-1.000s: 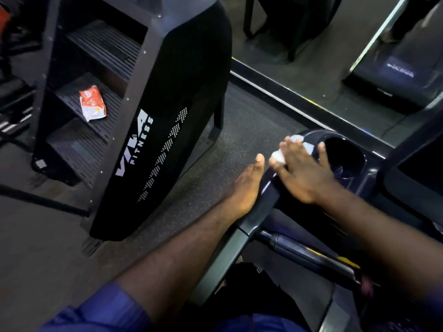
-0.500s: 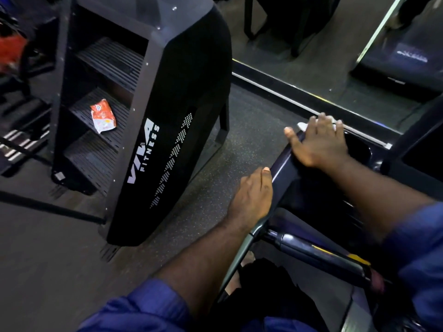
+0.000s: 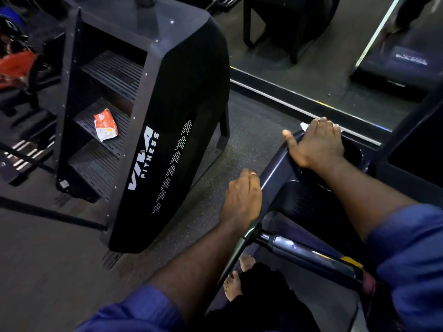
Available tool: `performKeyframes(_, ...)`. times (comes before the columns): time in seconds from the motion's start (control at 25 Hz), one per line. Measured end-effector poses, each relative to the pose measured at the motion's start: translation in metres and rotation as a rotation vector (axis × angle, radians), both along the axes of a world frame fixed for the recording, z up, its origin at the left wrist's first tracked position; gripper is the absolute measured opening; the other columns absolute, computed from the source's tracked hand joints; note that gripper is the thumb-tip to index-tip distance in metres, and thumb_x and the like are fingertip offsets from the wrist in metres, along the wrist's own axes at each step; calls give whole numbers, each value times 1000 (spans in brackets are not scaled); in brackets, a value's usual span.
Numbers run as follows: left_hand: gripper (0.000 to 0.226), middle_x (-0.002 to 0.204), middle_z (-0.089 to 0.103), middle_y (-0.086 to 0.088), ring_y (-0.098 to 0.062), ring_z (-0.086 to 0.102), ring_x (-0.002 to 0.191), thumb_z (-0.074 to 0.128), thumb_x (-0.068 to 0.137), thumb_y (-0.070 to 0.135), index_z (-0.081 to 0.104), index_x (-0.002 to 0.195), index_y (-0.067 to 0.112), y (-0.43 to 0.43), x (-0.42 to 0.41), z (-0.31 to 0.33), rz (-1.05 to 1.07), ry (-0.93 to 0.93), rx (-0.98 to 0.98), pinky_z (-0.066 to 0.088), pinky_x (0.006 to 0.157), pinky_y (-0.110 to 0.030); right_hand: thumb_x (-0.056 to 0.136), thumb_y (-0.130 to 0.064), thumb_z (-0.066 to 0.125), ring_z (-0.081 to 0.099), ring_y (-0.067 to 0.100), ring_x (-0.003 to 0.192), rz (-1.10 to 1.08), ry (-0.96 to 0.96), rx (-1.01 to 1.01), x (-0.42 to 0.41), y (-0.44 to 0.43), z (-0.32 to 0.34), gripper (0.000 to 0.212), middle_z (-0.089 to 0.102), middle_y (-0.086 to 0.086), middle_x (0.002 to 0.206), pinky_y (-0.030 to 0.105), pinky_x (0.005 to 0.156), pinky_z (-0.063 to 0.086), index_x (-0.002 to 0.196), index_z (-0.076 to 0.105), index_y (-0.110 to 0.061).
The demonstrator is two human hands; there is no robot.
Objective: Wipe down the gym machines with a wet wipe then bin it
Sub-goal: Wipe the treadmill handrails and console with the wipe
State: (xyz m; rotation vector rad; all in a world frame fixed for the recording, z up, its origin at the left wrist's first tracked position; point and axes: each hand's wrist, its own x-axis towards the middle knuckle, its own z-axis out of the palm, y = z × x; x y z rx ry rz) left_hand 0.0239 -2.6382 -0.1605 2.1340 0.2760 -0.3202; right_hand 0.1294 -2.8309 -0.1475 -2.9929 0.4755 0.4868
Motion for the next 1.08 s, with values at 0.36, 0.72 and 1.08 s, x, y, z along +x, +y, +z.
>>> performKeyframes(0.36,37,105,52,-9,-38,58,106,20,108,33,52,110,14,-2,1,-8,-61,-22,132,35,81,-42,89,-86,-2,-1,34,160,119,-62,-4,-24,10,-10,116,-2,24,172,47,130,-1,162,-2,4)
performKeyframes(0.72,49,137,57,-10,-31,56,126,33,104,61,41,140,29,-6,-2,-11,-347,-113,289,48,99,-50,93,-82,-2,-17,22,159,575,-109,-13,-153,19,-22,104,-16,12,172,43,131,-1,165,-8,-7)
performKeyframes(1.08,66,153,31,1,-25,42,139,43,99,68,8,155,65,-10,-3,-10,-514,-158,442,46,103,-52,83,-93,1,1,31,161,347,0,-177,-150,3,-6,125,-6,22,172,50,130,3,162,-7,4)
